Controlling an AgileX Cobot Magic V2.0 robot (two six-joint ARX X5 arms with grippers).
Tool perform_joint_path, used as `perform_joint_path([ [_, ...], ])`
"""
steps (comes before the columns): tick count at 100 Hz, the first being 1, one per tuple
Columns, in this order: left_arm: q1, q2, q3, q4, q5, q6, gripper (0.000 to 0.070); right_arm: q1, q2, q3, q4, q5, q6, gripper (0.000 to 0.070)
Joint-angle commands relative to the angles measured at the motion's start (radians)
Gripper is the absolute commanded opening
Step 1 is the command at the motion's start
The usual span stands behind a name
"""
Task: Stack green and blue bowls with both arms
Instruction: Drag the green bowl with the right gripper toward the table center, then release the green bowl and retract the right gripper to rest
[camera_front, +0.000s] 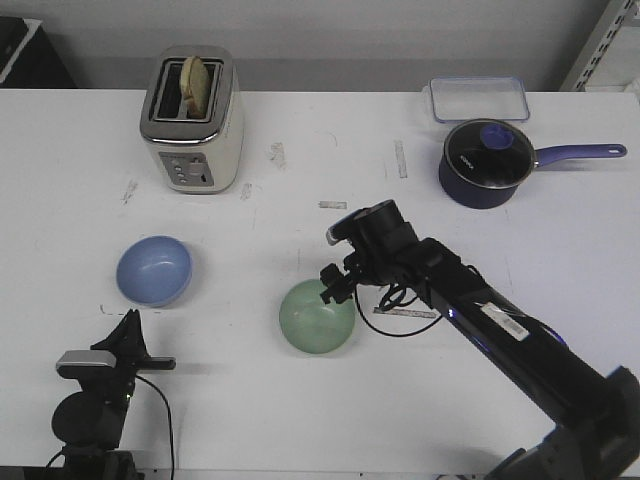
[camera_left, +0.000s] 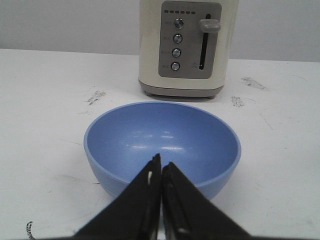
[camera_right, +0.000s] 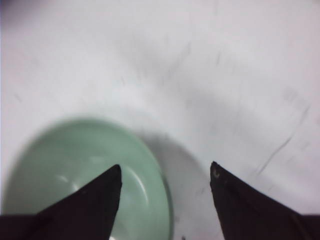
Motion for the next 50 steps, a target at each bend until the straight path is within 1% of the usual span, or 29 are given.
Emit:
perform_joint_path([
  [1, -0.002, -0.002, -0.021, 0.012, 0.003, -0.003, 0.0001, -0.010, -0.050, 0.042, 0.023, -0.001, -0.019, 0.0376],
  [3, -0.002, -0.002, -0.021, 0.012, 0.004, -0.003, 0.0001, -0.017, -0.066, 0.045, 0.024, -0.001, -0.019, 0.0360],
  [6, -0.002, -0.002, -0.021, 0.012, 0.004, -0.003, 0.0001, -0.027, -0.091, 0.046, 0.030, -0.001, -0.019, 0.0317],
  [16, -0.002, -0.002, -0.021, 0.012, 0.003, -0.003, 0.0001, -0.069, -0.171, 0.046, 0.027, 0.010, -0.019, 0.0109],
  [21, -0.002, -0.002, -0.021, 0.012, 0.004, -0.003, 0.0002, -0.093, -0.212, 0.045, 0.012, 0.041, -0.019, 0.0044],
  [31, -0.002, -0.002, -0.021, 0.012, 0.003, -0.003, 0.0001, -0.138, -0.290, 0.034, -0.032, 0.132, -0.026, 0.0006],
  [38, -0.002, -0.002, -0.021, 0.012, 0.004, -0.003, 0.0001, -0.167, -0.346, 0.006, -0.060, 0.184, -0.046, 0.0005],
  [43, -0.002, -0.002, -0.021, 0.012, 0.003, -0.003, 0.0001, -0.189, -0.392, -0.034, -0.061, 0.210, -0.046, 0.0005],
  [50, -0.002, -0.002, -0.021, 0.012, 0.004, -0.003, 0.0001, -0.221, -0.467, -0.120, -0.034, 0.225, -0.045, 0.0005],
])
